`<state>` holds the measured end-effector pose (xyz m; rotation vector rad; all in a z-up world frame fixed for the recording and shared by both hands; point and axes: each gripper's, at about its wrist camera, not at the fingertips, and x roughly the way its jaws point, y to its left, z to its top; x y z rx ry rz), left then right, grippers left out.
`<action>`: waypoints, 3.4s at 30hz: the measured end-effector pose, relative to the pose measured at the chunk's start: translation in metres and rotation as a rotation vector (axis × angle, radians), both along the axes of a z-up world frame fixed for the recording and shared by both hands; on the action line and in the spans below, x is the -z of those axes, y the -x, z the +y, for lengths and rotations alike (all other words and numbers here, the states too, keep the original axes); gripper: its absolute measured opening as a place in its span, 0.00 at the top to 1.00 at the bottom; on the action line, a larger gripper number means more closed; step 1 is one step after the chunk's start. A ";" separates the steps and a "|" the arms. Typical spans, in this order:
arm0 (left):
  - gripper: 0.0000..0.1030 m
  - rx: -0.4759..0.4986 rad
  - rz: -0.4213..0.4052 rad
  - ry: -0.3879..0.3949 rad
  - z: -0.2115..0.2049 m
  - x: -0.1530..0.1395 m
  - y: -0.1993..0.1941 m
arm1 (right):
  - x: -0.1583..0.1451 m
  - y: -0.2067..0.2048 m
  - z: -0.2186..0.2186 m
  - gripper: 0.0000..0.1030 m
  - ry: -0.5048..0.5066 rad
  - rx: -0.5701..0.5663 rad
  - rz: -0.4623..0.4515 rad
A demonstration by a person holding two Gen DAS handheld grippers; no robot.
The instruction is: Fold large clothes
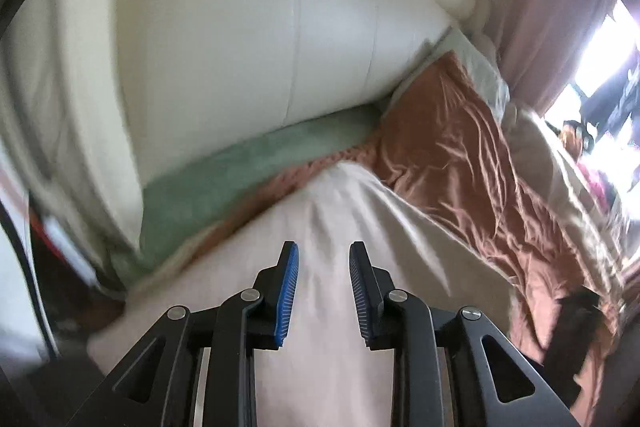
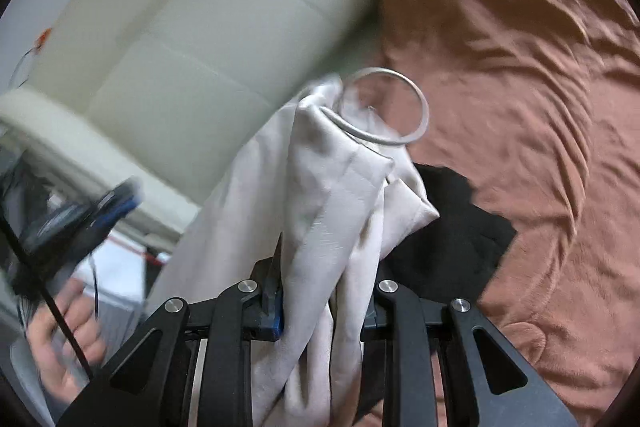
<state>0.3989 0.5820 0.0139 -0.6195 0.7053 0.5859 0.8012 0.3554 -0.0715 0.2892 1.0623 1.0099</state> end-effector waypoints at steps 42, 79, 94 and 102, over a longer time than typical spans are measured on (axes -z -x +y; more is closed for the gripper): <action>0.26 0.160 -0.054 -0.108 -0.250 -0.009 0.157 | -0.105 0.192 -0.238 0.18 0.094 0.071 -0.298; 0.01 0.539 -0.300 -0.241 -0.461 -0.043 0.333 | -0.089 0.538 -0.456 0.00 0.202 0.502 -0.573; 0.01 0.573 -0.314 -0.297 -0.496 -0.034 0.380 | -0.071 0.601 -0.496 0.00 0.175 0.536 -0.573; 0.01 0.597 -0.324 -0.295 -0.511 -0.023 0.391 | -0.058 0.613 -0.501 0.00 0.185 0.558 -0.581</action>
